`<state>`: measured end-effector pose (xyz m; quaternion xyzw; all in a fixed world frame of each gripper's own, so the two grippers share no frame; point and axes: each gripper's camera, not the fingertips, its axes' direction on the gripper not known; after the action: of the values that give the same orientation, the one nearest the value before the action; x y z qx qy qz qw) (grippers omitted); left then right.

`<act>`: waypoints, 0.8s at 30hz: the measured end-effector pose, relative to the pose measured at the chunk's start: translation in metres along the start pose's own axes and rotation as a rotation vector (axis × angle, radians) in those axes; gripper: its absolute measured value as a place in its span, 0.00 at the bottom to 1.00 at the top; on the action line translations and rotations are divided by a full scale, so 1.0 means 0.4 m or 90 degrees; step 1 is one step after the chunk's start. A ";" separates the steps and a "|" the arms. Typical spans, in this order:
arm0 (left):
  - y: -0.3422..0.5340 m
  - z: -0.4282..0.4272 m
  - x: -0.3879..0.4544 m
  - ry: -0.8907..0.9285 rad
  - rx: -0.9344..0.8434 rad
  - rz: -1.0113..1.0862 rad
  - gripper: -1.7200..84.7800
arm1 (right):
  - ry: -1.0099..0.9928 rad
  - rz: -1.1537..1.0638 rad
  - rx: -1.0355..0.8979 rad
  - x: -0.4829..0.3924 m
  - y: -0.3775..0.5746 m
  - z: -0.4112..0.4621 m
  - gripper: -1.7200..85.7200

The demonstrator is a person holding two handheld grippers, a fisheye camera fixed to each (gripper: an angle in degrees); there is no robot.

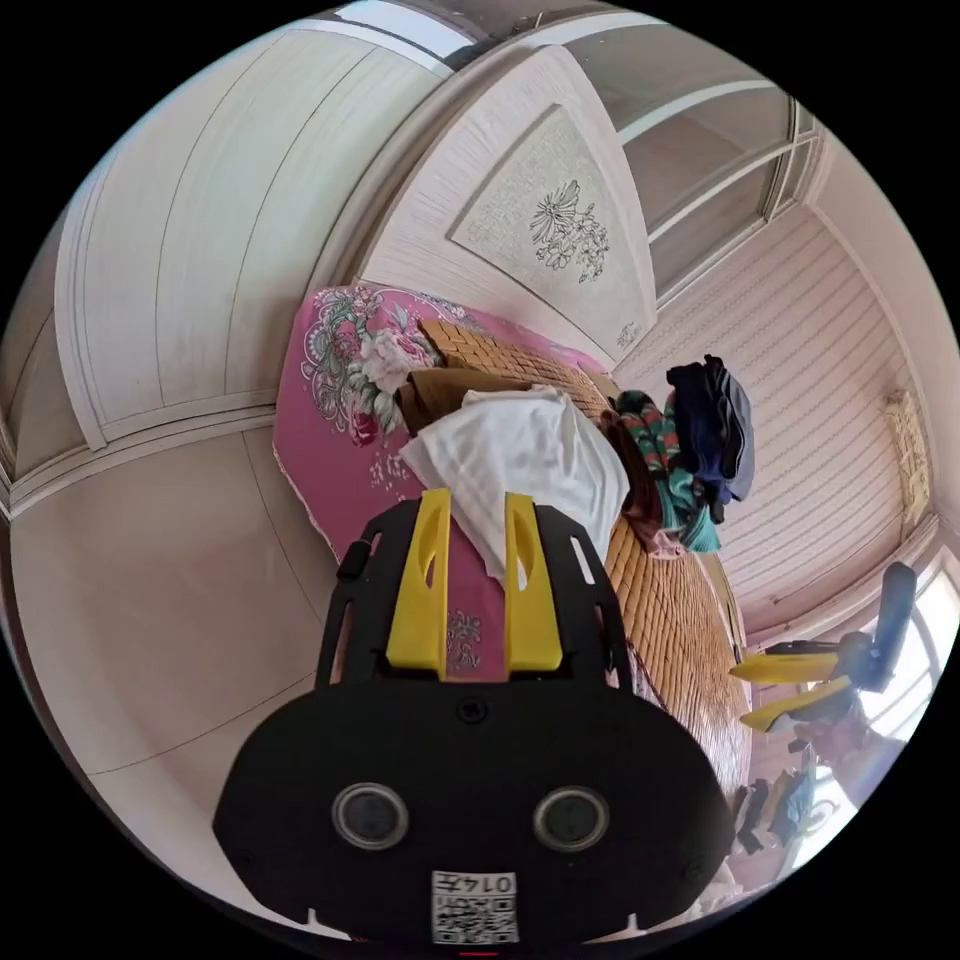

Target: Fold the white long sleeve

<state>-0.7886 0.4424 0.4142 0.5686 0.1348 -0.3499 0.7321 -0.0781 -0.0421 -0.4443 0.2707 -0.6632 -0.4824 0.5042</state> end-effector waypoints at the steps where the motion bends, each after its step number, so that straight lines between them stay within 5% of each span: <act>1: -0.040 0.007 -0.007 -0.009 0.006 -0.005 0.14 | -0.010 0.012 -0.002 0.022 -0.039 0.027 0.16; 7: -0.149 0.056 -0.006 0.046 -0.097 -0.009 0.06 | -0.062 0.083 -0.005 0.147 -0.238 0.137 0.16; 9: -0.163 0.006 0.032 0.055 -0.050 0.042 0.03 | -0.069 0.093 0.007 0.172 -0.297 0.157 0.16; 15: -0.131 -0.119 0.228 0.086 -0.012 0.307 0.01 | -0.132 0.149 0.054 0.231 -0.444 0.221 0.18; 19: -0.077 -0.161 0.323 0.032 -0.019 0.472 0.01 | -0.096 0.204 -0.010 0.278 -0.466 0.273 0.07; 24: -0.135 -0.224 0.161 0.130 -0.034 0.231 0.01 | -0.110 0.236 0.010 0.354 -0.405 0.251 0.04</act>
<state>-0.7605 0.4965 0.3077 0.5962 0.1130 -0.1496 0.7806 -0.2410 -0.1878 -0.5371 0.1057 -0.7463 -0.3976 0.5233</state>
